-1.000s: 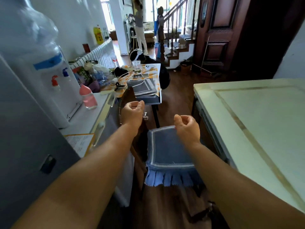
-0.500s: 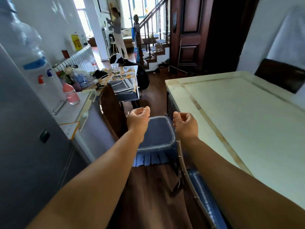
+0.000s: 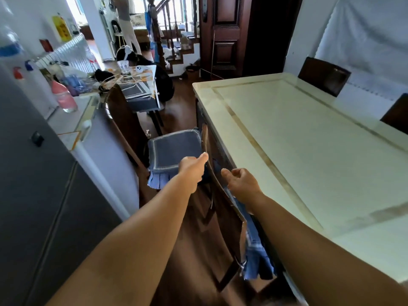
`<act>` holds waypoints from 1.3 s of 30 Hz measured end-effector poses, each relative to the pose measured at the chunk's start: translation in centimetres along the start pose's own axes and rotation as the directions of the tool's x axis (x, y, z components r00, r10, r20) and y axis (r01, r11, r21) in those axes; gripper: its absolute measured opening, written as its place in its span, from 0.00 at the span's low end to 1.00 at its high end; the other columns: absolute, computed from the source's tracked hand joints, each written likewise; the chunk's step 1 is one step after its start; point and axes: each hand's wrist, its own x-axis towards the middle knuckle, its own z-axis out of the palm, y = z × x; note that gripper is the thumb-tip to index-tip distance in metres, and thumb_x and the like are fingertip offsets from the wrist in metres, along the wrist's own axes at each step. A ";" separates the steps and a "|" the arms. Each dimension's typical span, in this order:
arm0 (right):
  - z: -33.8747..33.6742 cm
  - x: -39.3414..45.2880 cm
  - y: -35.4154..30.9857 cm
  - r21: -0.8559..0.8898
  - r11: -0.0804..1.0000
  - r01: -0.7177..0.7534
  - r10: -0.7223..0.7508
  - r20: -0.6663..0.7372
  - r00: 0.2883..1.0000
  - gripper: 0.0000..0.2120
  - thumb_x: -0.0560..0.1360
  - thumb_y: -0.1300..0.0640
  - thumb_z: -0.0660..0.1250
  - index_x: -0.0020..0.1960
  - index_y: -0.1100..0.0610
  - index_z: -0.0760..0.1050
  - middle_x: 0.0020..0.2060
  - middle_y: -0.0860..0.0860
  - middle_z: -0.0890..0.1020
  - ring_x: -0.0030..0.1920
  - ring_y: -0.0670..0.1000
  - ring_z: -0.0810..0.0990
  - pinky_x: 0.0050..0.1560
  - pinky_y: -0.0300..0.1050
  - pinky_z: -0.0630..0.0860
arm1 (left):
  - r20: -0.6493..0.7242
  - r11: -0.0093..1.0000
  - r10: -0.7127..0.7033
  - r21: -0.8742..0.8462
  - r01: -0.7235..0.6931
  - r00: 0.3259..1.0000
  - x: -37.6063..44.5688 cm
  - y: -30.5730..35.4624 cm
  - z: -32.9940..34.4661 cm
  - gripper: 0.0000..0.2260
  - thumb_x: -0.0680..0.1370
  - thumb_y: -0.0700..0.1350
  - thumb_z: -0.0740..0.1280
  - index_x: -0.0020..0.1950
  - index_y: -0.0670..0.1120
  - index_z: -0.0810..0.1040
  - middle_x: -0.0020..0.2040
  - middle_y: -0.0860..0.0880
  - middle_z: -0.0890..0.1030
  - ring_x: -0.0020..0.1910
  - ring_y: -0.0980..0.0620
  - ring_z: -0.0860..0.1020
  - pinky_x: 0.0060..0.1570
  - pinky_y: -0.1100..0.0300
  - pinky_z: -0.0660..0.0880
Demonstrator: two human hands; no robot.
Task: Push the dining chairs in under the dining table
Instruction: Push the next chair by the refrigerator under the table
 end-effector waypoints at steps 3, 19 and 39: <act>-0.9 -1.2 0.6 0.002 1.000 -0.002 0.001 0.161 0.987 0.35 0.73 0.40 0.66 0.72 0.58 0.62 0.64 0.56 0.74 0.57 0.53 0.75 0.48 0.43 0.74 | 0.049 0.997 -0.051 0.053 0.048 0.998 -1.0 -0.7 1.6 0.10 0.75 0.50 0.66 0.49 0.44 0.75 0.43 0.47 0.78 0.47 0.46 0.78 0.53 0.51 0.78; 0.0 -1.1 2.6 -0.144 0.988 -0.049 0.092 0.311 0.946 0.21 0.67 0.56 0.70 0.59 0.51 0.74 0.47 0.54 0.82 0.46 0.54 0.81 0.52 0.55 0.80 | -0.004 0.961 -0.089 0.263 0.087 0.996 0.3 -2.3 3.8 0.16 0.73 0.45 0.71 0.58 0.46 0.75 0.54 0.41 0.80 0.50 0.40 0.80 0.44 0.42 0.81; 6.0 -4.0 0.1 -0.247 0.965 0.084 -0.004 0.309 0.951 0.11 0.70 0.53 0.66 0.52 0.48 0.77 0.42 0.51 0.83 0.43 0.54 0.82 0.47 0.53 0.80 | -0.133 0.882 0.102 0.470 -0.028 0.986 1.8 -3.5 -2.6 0.17 0.70 0.37 0.65 0.59 0.41 0.76 0.55 0.42 0.80 0.52 0.42 0.77 0.49 0.55 0.78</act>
